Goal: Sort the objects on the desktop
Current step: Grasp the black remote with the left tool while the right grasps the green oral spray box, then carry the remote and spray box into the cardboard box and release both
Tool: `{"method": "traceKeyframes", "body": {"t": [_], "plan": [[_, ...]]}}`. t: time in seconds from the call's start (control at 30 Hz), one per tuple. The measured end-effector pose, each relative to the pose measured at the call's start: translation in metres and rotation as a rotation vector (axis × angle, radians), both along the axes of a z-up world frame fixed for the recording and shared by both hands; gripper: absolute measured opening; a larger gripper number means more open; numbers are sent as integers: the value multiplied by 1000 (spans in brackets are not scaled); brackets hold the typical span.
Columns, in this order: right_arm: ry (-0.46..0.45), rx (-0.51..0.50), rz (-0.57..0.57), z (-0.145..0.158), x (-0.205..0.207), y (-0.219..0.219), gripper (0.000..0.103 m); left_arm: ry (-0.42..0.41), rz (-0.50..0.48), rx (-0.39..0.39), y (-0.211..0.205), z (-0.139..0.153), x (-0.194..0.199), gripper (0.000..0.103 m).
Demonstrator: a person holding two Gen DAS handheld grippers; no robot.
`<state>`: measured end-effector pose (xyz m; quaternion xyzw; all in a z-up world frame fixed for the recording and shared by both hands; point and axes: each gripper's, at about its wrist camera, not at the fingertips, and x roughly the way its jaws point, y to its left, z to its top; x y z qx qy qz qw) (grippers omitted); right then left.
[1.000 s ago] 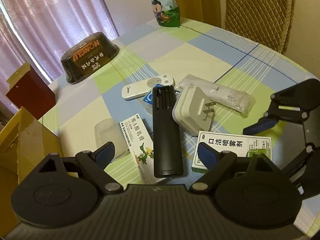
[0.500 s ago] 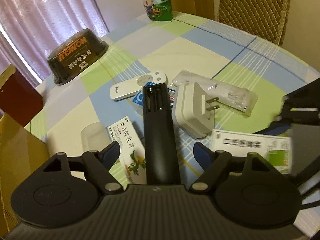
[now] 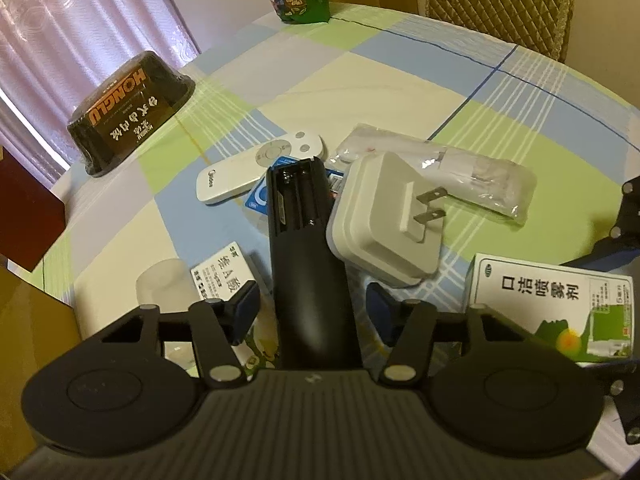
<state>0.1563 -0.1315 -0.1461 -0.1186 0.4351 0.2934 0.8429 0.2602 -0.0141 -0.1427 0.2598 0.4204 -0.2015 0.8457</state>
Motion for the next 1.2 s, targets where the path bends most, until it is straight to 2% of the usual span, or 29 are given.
{"method": "traceKeyframes", "body": {"t": [0.1, 0.27, 0.9, 1.2], "plan": [[3, 5, -6, -1, 1, 0, 55, 1, -5, -6, 1, 2, 3, 36], [3, 8, -16, -2, 0, 0, 55, 9, -5, -10, 1, 4, 2, 33], [5, -4, -56, 6, -14, -2, 55, -2, 41, -51, 15, 26, -49, 33], [-26, -6, -62, 25, -20, -3, 55, -32, 54, -66, 20, 50, -62, 33]]}}
